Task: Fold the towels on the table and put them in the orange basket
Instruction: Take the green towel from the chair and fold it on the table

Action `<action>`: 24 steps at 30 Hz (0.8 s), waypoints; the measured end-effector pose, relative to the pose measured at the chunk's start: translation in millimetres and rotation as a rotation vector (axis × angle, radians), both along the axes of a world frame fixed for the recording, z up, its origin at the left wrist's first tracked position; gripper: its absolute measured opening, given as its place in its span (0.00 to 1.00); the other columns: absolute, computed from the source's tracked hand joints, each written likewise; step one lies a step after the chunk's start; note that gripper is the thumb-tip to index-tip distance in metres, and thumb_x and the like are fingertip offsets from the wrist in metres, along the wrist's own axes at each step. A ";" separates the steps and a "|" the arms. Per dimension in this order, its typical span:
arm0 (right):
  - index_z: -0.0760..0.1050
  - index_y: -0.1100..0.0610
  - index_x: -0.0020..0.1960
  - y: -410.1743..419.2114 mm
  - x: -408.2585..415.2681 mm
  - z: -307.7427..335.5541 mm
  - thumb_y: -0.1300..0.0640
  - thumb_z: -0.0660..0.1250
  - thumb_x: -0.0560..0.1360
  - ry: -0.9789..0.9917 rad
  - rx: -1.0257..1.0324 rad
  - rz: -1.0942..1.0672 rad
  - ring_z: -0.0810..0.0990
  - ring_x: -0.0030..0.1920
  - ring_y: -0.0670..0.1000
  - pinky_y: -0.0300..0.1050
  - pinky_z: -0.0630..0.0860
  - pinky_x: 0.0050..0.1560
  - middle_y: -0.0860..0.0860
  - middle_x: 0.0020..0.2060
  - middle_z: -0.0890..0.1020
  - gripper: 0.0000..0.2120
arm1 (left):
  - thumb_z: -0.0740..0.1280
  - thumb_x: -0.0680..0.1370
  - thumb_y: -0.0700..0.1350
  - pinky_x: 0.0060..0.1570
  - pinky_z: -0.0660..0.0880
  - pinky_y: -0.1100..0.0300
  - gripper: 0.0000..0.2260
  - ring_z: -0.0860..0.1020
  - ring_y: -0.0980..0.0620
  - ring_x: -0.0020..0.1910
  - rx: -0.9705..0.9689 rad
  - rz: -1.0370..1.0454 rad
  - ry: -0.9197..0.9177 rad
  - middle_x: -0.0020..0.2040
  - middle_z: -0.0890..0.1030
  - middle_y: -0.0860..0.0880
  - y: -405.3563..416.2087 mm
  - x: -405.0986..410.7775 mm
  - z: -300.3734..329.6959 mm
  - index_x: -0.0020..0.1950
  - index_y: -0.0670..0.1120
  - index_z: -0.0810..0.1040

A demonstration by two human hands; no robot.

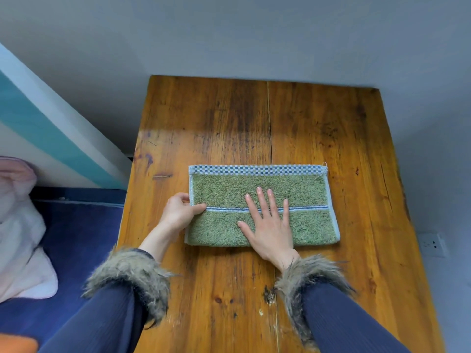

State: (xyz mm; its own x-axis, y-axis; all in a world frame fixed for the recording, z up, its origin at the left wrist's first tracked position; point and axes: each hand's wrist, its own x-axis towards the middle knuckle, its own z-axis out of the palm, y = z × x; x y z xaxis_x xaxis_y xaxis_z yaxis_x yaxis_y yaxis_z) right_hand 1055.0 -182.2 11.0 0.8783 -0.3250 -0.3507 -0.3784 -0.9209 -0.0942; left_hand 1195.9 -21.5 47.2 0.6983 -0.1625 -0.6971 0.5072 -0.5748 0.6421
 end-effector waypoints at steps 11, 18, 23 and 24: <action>0.27 0.44 0.71 1.7 -1.7 -6.5 0.34 0.33 0.75 -0.026 -0.013 -0.001 0.26 0.71 0.53 0.60 0.25 0.68 0.49 0.72 0.30 0.30 | 0.66 0.75 0.34 0.49 0.78 0.52 0.13 0.80 0.48 0.46 -0.255 0.026 0.221 0.51 0.81 0.43 16.0 1.9 24.1 0.59 0.42 0.75; 0.43 0.45 0.76 -17.4 -0.5 13.5 0.41 0.46 0.80 -0.080 0.331 -0.012 0.32 0.73 0.47 0.51 0.29 0.69 0.45 0.74 0.36 0.27 | 0.65 0.75 0.32 0.52 0.76 0.48 0.10 0.76 0.46 0.47 -0.246 0.051 0.105 0.53 0.78 0.41 -16.1 -6.9 53.6 0.53 0.44 0.75; 0.67 0.56 0.70 -66.1 -36.2 48.9 0.56 0.56 0.80 -0.367 0.524 -0.255 0.63 0.71 0.48 0.39 0.57 0.69 0.50 0.71 0.66 0.18 | 0.66 0.75 0.33 0.34 0.75 0.61 0.08 0.78 0.52 0.37 -0.152 0.050 0.003 0.45 0.81 0.43 -61.1 -23.2 74.2 0.48 0.45 0.77; 0.71 0.58 0.67 -76.2 -46.2 53.4 0.59 0.57 0.80 -0.412 0.501 -0.289 0.69 0.66 0.50 0.35 0.61 0.64 0.52 0.65 0.72 0.16 | 0.65 0.75 0.33 0.31 0.75 0.61 0.08 0.78 0.53 0.34 -0.146 0.049 0.013 0.43 0.81 0.44 -73.2 -27.6 78.1 0.50 0.43 0.77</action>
